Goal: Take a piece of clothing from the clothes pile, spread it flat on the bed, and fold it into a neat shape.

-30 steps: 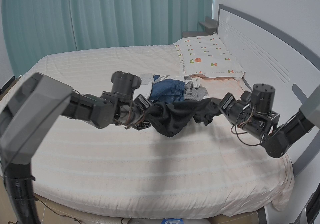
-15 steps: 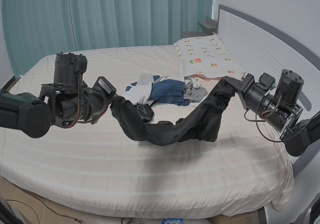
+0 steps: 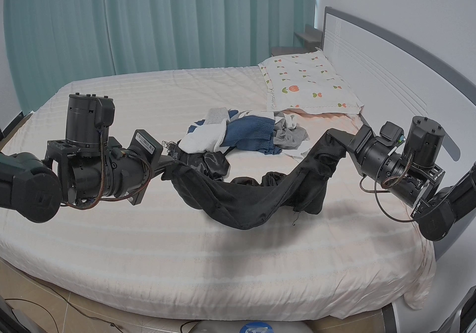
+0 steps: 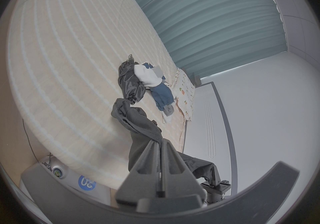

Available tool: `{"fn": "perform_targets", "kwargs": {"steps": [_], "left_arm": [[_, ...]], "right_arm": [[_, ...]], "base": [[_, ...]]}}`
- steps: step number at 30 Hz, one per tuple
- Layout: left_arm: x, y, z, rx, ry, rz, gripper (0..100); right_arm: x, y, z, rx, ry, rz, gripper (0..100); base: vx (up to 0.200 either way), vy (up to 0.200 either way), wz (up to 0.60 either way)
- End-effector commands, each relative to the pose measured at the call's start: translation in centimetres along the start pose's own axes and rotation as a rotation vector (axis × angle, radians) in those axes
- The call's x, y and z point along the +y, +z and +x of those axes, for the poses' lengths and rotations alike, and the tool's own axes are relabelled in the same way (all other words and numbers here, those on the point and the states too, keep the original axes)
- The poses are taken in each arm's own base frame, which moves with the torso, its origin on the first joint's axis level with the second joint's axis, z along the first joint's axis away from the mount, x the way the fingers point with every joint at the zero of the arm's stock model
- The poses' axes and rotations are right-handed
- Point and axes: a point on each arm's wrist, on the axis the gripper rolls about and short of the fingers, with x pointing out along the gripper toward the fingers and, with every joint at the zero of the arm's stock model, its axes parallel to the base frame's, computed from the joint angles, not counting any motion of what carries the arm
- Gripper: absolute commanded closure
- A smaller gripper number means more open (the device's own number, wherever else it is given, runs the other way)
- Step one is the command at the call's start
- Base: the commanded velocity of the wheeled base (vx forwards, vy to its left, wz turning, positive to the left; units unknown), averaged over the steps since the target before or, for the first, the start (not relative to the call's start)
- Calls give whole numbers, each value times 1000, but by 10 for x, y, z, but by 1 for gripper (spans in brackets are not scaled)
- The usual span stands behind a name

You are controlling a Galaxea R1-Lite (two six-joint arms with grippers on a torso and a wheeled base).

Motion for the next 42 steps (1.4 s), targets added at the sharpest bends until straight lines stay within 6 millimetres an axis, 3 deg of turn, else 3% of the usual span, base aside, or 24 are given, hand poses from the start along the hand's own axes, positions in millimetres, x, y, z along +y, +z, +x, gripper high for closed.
{"fn": "perform_targets", "kwargs": {"steps": [1,9,13,18,42], "left_arm": [[2,-1,-2,2,5,-8,100],[5,-1,-4,20,9,-58,100],[5,-1,-16,78,-33,-63,100],[4,6,-26,99,-67,-73,100],[4,12,-29,75,-74,-79,100]], "right_arm": [[0,0,-1,-1,-2,0,100],[2,1,-7,-6,-1,0,100],[2,0,-11,-2,-8,0,100],[2,1,-13,-4,-6,0,100],[17,2,-11,-11,39,-51,100]], "base": [[0,0,0],[0,0,0],[0,0,0],[0,200,0],[0,200,0]]}}
